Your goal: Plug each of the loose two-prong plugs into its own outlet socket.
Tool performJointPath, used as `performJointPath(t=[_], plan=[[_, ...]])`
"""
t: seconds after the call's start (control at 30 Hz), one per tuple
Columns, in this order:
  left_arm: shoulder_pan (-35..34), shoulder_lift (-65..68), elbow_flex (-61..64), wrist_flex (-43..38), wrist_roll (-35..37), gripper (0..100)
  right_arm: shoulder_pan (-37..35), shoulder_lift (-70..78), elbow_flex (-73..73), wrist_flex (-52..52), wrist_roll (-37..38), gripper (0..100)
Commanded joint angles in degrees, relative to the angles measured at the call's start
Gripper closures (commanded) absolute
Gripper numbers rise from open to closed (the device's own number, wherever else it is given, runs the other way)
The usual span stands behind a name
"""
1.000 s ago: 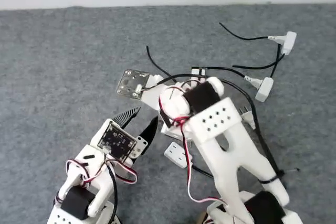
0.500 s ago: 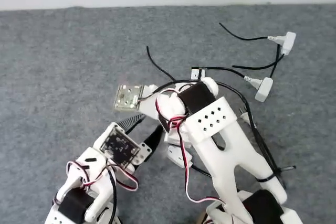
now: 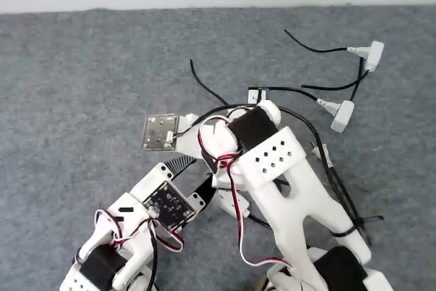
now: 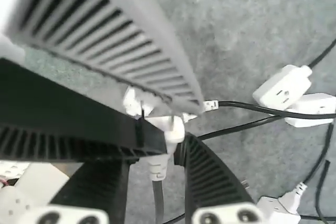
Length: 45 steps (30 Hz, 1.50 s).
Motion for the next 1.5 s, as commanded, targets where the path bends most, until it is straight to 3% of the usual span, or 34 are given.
performJointPath(t=[0.0, 0.33, 0.63, 1.17, 1.47], plan=[[1.1, 1.0, 1.7, -0.7, -0.9, 84, -1.0, -4.9, -5.1, 2.2, -1.1, 98.9], [1.2, 1.0, 3.1, -2.2, -1.0, 84, -0.7, -10.2, -5.1, 2.3, -1.3, 98.9], [1.2, 1.0, 3.1, -2.2, -1.0, 84, 5.8, -10.6, -5.4, 2.3, -1.0, 98.9], [0.7, 1.0, 2.9, -2.2, -1.0, 84, 6.8, -10.2, -5.0, 2.2, -1.2, 98.9], [-19.6, 1.3, 4.5, -13.4, 2.5, 84, 7.1, -9.9, 4.7, 2.2, -4.5, 98.9]])
